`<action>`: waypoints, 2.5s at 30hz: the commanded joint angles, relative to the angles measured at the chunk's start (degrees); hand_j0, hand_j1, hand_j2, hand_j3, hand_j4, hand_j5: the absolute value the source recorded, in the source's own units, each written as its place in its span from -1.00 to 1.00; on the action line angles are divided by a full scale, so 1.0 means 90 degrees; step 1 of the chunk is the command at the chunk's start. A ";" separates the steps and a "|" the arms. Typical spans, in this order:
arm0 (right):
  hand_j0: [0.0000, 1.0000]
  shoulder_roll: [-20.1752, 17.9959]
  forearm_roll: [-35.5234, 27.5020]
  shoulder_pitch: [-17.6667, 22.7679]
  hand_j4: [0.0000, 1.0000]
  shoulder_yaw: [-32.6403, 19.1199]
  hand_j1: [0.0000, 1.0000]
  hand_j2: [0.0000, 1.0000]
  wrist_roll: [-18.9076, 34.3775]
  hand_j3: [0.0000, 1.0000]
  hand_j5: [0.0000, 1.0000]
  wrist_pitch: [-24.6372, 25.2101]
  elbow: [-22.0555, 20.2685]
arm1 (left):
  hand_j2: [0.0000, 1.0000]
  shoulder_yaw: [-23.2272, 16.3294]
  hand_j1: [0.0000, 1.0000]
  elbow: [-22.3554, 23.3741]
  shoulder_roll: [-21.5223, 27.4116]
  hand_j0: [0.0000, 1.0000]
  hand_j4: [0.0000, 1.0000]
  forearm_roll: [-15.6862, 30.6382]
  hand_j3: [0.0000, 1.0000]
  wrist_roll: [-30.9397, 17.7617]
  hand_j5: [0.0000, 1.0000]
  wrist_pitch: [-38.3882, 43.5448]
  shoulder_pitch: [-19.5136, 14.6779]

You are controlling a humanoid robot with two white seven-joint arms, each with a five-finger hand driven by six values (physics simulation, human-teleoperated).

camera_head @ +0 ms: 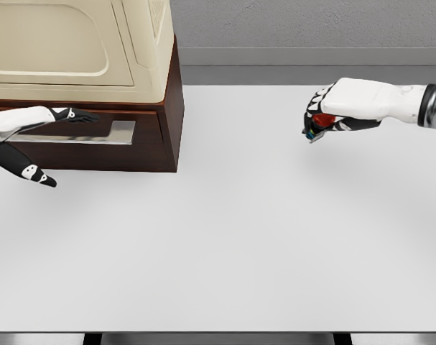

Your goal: Open the cabinet drawer with left arm, and place a switch into the drawer with right arm

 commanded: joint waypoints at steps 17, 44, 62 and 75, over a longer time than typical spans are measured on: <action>-0.05 0.0271 -0.0109 -0.0244 -0.05 0.0372 -0.05 -0.05 -0.0003 -0.05 -0.05 0.0019 -0.0043 | 1.00 0.0017 1.00 0.0000 0.0033 1.00 1.00 0.0025 1.00 -0.0029 1.00 0.0007 0.0176; -0.05 0.0915 -0.0099 -0.0762 -0.05 0.0900 -0.05 -0.05 -0.0003 -0.05 -0.05 0.0019 -0.0033 | 1.00 0.0008 1.00 -0.0020 0.0433 1.00 1.00 0.0367 1.00 -0.0637 1.00 -0.0081 0.0371; -0.05 0.1179 -0.0334 -0.1152 -0.05 0.1271 -0.05 -0.05 -0.0003 -0.05 -0.05 0.0019 -0.0219 | 1.00 -0.0002 1.00 -0.0020 0.0765 1.00 1.00 0.0777 1.00 -0.0637 1.00 -0.0081 0.0488; -0.05 0.1140 -0.0724 -0.1426 -0.05 0.1505 -0.05 -0.05 -0.0003 -0.05 -0.05 0.0019 -0.0600 | 1.00 -0.0002 1.00 -0.0030 0.0765 1.00 1.00 0.1217 1.00 -0.0637 1.00 -0.0579 0.0752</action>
